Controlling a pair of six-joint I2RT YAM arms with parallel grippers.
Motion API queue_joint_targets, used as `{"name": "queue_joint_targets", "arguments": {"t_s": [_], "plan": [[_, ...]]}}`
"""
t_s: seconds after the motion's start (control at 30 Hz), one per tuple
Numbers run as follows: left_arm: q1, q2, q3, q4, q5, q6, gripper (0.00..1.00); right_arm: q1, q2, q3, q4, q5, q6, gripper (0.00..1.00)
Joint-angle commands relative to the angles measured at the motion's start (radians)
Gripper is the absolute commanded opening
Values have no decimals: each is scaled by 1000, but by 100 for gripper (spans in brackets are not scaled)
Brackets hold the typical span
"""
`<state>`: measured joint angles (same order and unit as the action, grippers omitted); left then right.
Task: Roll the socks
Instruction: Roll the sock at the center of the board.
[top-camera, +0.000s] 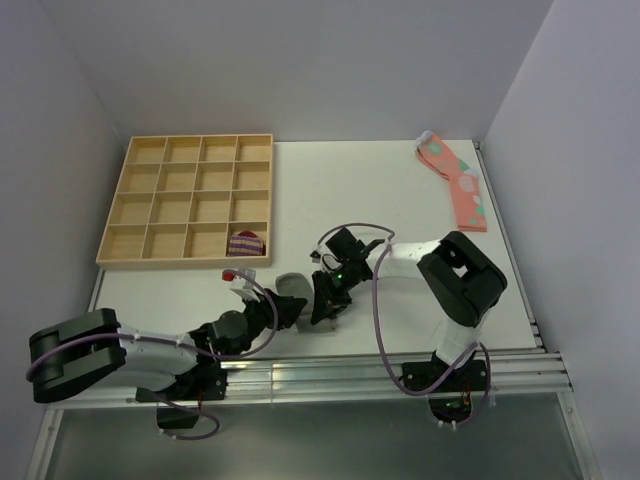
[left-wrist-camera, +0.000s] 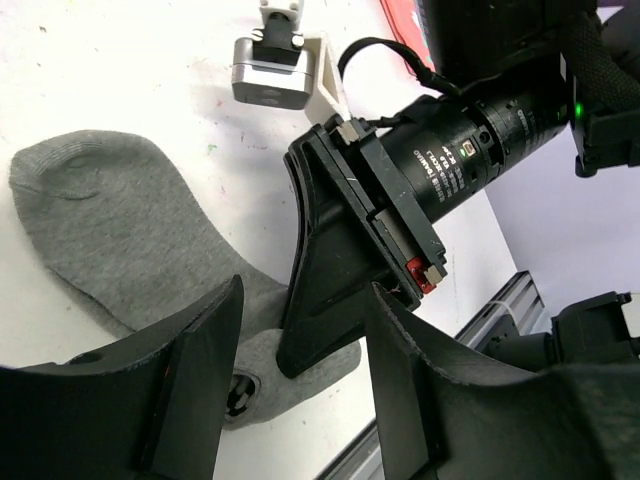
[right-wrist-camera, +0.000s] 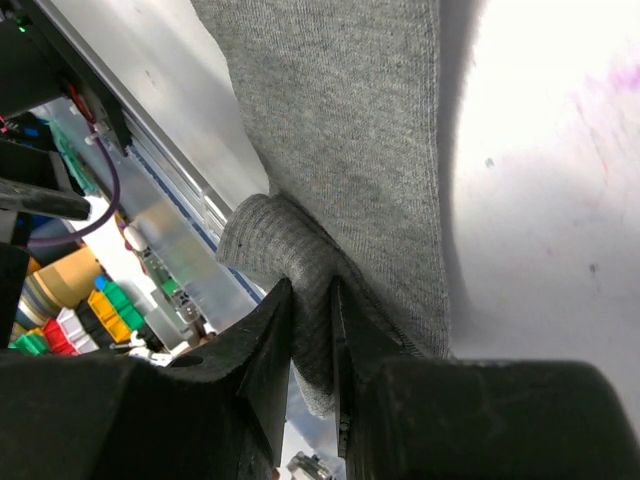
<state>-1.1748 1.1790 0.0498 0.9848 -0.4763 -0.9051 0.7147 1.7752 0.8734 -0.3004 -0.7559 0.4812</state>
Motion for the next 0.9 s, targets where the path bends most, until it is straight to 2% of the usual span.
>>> {"name": "queue_joint_targets", "arguments": {"t_s": [0.0,0.17,0.3,0.43,0.6,0.77,0.87], "plan": [[-19,-39,-241,-43,-31,-55,57,-4,-20,-50,-68,136,-46,22],[-36,-44,-209,-92,-24,-55,57,-20,-59,-97,-30,174,5,22],[-37,10,-180,-61,4,-26,57,-29,-95,-134,6,202,45,22],[-37,131,-159,27,66,9,57,-29,-102,-149,43,170,54,22],[-39,272,-156,176,96,32,56,-29,-85,-108,-17,167,7,21],[-39,320,-159,290,131,57,57,-29,-73,-86,-39,167,-6,22],[-40,295,-148,272,137,67,56,-29,-63,-86,-32,164,-6,21]]}}
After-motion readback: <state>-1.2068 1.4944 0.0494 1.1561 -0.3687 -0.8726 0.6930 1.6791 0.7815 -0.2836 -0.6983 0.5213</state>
